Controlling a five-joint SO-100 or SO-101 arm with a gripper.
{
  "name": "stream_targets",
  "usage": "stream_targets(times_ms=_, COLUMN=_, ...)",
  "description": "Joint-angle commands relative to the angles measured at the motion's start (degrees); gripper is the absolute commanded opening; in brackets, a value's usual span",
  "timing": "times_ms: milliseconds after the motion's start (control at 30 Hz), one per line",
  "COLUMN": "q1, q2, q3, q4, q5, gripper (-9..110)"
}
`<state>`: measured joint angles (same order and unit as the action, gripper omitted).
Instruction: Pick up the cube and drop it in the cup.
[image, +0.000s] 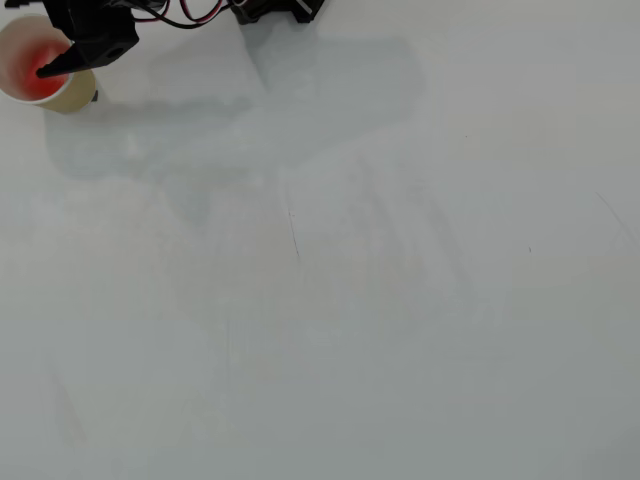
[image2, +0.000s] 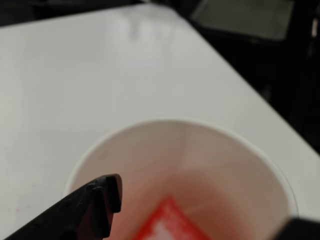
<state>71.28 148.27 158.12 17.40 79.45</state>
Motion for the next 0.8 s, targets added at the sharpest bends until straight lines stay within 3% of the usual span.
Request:
stream_targets(times_ms=0, q1=0.4, q2=2.6, q3=-1.5, q4=-3.0, q5=0.3, gripper=41)
stream_targets(times_ms=400, q1=0.2, q2=2.8, q3=-0.9, q4=-4.0, q5=0.4, gripper=42)
stream_targets(times_ms=467, q1=0.0, q2=2.8, q3=-0.8, q4=-4.0, q5=0.0, gripper=36)
stream_targets(times_ms=667, q1=-1.1, q2=4.0, q3=-0.7, q4=-6.0, q5=-0.3, gripper=4)
stream_targets(times_ms=767, q1=-2.9, q2=5.6, q3=0.2, q4=-10.2, q5=-0.4, gripper=0)
